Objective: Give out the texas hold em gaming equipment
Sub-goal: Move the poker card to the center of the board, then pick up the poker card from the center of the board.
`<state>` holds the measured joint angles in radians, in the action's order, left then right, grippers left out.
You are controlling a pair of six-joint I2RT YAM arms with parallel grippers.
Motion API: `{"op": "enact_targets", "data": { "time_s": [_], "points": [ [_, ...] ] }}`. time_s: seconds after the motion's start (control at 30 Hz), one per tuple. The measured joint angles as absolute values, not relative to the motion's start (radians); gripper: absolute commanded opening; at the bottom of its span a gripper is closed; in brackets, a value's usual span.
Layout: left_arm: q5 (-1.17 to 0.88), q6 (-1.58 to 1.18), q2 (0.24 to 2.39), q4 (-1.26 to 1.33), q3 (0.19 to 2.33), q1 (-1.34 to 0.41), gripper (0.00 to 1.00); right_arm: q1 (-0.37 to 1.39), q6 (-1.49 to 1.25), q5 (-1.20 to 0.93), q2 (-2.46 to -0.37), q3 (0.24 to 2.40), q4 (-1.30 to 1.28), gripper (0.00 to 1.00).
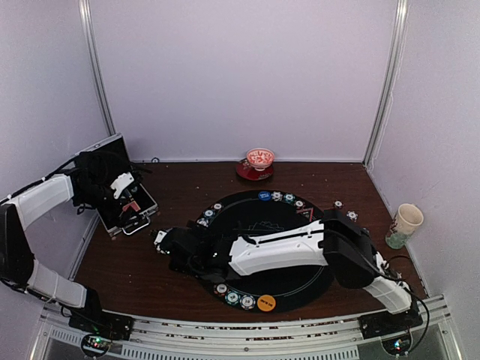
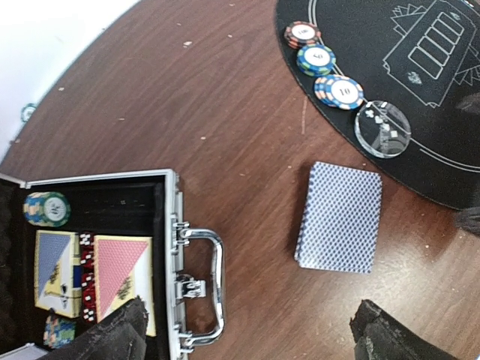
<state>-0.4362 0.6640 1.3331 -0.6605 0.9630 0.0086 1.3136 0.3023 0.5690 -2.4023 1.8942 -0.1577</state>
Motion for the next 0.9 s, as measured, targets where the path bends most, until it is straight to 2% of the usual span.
{"op": "enact_targets", "data": {
  "time_s": [0.23,0.37,0.63,0.9],
  "points": [
    [-0.428,0.649,1.425,-0.714,0.973,-0.117,0.98,1.328,0.120,0.561,-2.054,1.643,-0.142,1.00],
    [-0.406,0.630,1.471,-0.731,0.977,-0.208,0.98,1.328,0.043,0.589,-1.947,1.532,-0.130,1.00],
    [-0.392,0.627,1.600,-0.764,1.042,-0.232,0.98,1.324,-0.046,0.610,-1.922,1.385,-0.133,1.00],
    [-0.358,0.634,1.644,-0.779,1.056,-0.277,0.98,1.324,-0.076,0.612,-1.922,1.367,-0.134,1.00]
  ]
}}
